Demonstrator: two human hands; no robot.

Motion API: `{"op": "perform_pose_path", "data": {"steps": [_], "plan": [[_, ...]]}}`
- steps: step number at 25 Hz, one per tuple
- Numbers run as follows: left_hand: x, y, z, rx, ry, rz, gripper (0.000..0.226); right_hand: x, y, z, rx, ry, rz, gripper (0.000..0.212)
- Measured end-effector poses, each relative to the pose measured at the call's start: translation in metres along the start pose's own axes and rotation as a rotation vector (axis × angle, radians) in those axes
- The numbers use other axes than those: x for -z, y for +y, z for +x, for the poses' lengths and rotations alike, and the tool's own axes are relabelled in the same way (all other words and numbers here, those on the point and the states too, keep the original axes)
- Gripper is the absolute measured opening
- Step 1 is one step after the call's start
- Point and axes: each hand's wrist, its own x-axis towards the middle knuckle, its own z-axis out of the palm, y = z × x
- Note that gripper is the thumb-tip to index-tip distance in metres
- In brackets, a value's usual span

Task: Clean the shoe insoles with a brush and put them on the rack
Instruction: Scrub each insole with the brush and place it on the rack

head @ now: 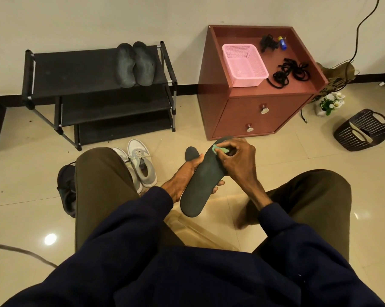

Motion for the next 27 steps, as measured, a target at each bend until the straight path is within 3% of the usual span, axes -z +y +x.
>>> {"op": "perform_pose_path", "data": {"steps": [3, 9, 22, 27], "plan": [[0.005, -0.002, 0.003, 0.025, -0.117, 0.038, 0.072, 0.011, 0.009, 0.007, -0.132, 0.067, 0.031, 0.013], [0.007, 0.003, 0.005, 0.019, -0.163, -0.002, 0.073, 0.019, 0.009, 0.016, -0.068, -0.037, 0.078, 0.028], [0.011, 0.002, 0.006, -0.022, -0.022, 0.005, 0.068, 0.011, 0.003, 0.002, 0.074, -0.112, -0.114, 0.013], [0.011, 0.002, 0.007, -0.019, -0.003, 0.014, 0.069, 0.008, 0.006, 0.005, 0.089, -0.063, -0.152, 0.012]]}}
